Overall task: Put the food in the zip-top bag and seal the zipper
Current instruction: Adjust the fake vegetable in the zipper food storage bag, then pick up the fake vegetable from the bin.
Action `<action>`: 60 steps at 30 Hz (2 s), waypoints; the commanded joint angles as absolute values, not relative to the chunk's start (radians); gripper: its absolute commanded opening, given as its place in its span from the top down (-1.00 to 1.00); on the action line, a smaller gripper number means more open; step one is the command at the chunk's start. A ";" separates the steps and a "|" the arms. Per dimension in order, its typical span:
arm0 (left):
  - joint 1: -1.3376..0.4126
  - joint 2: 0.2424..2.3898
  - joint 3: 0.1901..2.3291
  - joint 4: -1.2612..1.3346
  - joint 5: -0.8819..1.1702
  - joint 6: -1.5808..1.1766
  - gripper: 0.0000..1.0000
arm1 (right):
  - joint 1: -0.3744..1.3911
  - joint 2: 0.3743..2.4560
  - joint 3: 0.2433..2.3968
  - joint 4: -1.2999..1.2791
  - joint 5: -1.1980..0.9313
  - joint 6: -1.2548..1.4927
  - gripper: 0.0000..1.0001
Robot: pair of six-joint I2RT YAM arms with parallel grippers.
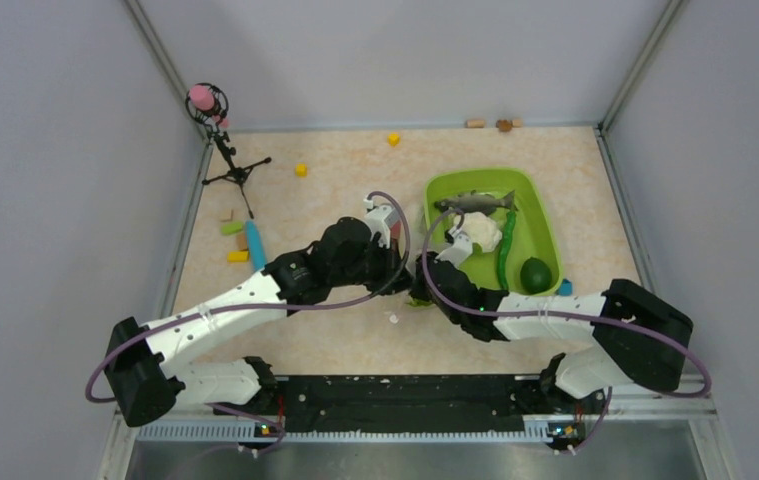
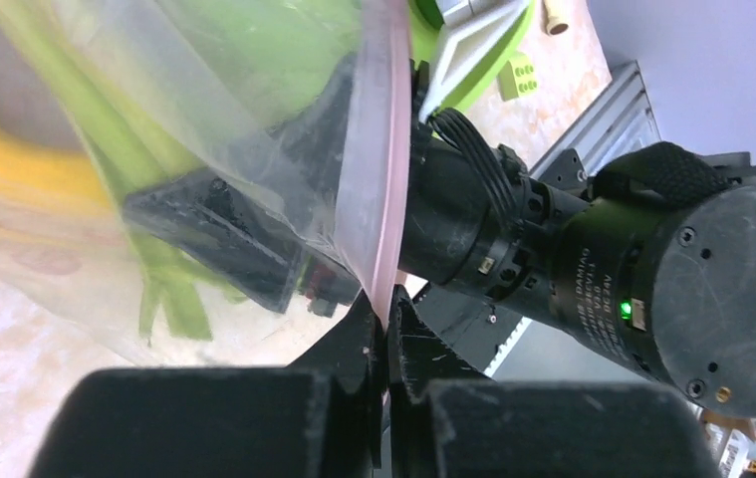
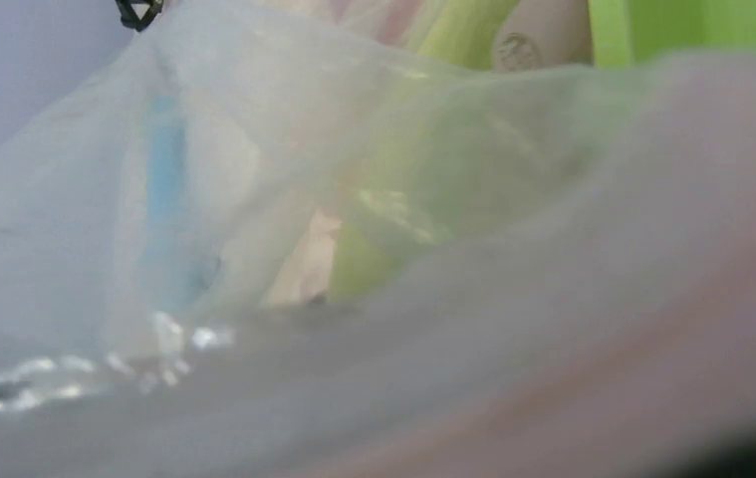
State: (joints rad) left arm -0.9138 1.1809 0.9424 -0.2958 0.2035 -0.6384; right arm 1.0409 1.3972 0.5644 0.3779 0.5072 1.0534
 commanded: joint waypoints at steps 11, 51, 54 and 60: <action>-0.892 1.134 1.027 -0.380 -0.112 -0.660 1.00 | 1.052 1.139 0.768 0.029 0.237 0.680 -0.23; -0.696 1.145 1.062 -0.528 -0.341 -0.665 1.00 | 1.046 0.774 0.703 0.080 0.223 0.475 -0.70; -0.591 1.125 1.066 -0.562 -0.340 -0.650 1.00 | 0.993 0.798 0.725 -0.046 0.321 0.524 -0.97; -0.527 1.121 1.140 -0.705 -0.522 -0.638 1.00 | 0.593 0.908 0.729 -0.113 0.074 0.646 -0.98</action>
